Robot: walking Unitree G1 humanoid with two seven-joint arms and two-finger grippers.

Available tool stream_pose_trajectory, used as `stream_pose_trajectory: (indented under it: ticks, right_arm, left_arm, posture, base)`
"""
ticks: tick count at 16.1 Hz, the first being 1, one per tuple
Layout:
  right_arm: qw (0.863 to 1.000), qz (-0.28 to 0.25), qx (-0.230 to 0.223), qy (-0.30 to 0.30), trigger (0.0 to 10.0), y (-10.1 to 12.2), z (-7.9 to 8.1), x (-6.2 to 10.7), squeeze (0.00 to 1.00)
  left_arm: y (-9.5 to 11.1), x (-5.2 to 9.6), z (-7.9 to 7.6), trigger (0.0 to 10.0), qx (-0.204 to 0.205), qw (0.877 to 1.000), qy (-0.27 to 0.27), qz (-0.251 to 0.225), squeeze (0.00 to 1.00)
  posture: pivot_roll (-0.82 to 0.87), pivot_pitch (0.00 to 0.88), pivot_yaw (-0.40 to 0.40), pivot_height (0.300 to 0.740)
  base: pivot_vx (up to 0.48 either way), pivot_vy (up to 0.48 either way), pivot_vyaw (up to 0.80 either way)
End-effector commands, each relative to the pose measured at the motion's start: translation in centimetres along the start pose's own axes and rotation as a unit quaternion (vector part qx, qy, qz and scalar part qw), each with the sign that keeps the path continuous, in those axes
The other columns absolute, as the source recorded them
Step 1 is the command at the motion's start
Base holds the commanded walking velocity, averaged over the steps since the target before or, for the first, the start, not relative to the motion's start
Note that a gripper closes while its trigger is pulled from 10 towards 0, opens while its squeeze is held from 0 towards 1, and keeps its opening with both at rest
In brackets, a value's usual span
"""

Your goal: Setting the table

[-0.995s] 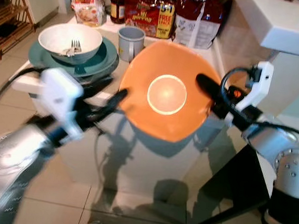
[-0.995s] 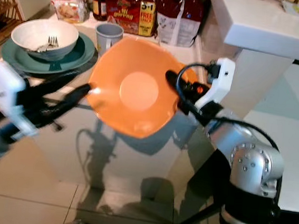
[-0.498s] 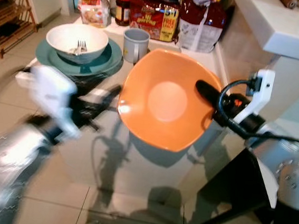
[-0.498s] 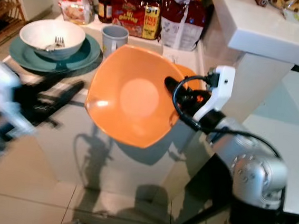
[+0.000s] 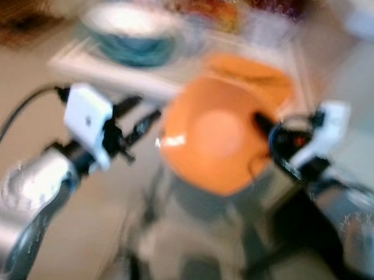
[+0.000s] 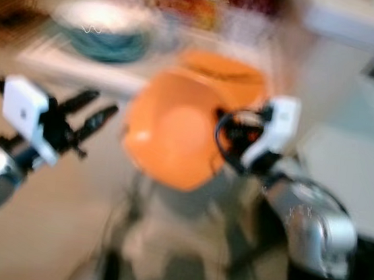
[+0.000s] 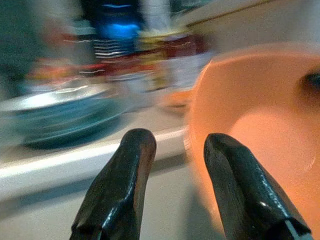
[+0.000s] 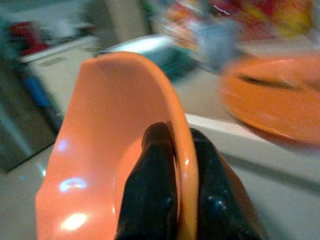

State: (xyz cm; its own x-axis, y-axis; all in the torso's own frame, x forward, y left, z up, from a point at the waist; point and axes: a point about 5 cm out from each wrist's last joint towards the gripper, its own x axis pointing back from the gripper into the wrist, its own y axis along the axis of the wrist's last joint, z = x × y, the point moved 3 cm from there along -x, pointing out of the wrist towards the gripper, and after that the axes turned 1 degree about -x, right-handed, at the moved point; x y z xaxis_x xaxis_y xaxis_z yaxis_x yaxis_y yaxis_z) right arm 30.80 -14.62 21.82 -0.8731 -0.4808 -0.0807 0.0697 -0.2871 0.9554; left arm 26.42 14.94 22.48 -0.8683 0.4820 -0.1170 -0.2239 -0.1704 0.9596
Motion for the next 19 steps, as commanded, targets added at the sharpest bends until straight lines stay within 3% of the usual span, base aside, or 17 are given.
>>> stream_pose_trajectory:
  ticks: [1,3,7,10,13,15,19]
  right_arm:
    - [0.999,-0.029,0.014,0.01,10.0,0.6,0.8,0.1,0.0]
    - [1.0,-0.001,-0.014,0.004,10.0,-0.9,0.8,0.6,0.0]
    - [0.999,-0.021,-0.019,-0.022,10.0,-1.2,0.6,0.3,0.0]
    - [1.0,-0.006,0.006,-0.012,10.0,-1.6,0.8,-0.5,0.0]
    - [0.999,-0.026,-0.001,-0.035,10.0,-1.1,-0.1,-0.8,0.0]
    - [0.996,-0.051,-0.008,-0.067,10.0,-0.2,-1.0,-1.3,0.0]
    - [0.992,-0.032,-0.061,-0.103,10.0,-1.5,-2.7,-0.3,0.0]
  left_arm:
    - [-0.7,-0.3,-0.2,10.0,-0.008,1.0,0.001,0.014,0.0]
    - [-2.9,-1.4,0.1,10.0,-0.007,0.997,0.048,0.062,0.0]
    - [-2.9,-1.8,0.4,10.0,-0.014,0.997,0.061,0.053,0.0]
    - [-2.8,-2.1,0.1,10.0,-0.015,0.997,0.061,0.049,0.0]
    - [-2.7,-2.1,-0.1,10.0,-0.013,0.997,0.06,0.046,0.0]
    - [-2.8,-2.9,-0.5,10.0,-0.013,0.998,0.052,0.043,0.0]
    - [-2.7,-4.0,-0.8,10.0,-0.018,0.997,0.058,0.038,0.0]
  posture:
    - [0.01,0.077,-0.06,0.74]
    - [0.01,0.073,-0.053,0.74]
    - [0.0,0.073,-0.052,0.74]
    - [0.0,0.059,-0.053,0.74]
    - [-0.02,0.061,-0.036,0.74]
    - [-0.02,0.066,-0.04,0.74]
    - [0.0,0.061,-0.041,0.74]
  base:
    - [0.0,0.0,0.0]
    - [0.0,-0.48,0.0]
    - [0.0,-0.48,0.0]
    - [0.0,-0.48,0.0]
    - [0.0,-0.48,0.0]
    - [0.0,-0.48,0.0]
    - [0.0,-0.48,0.0]
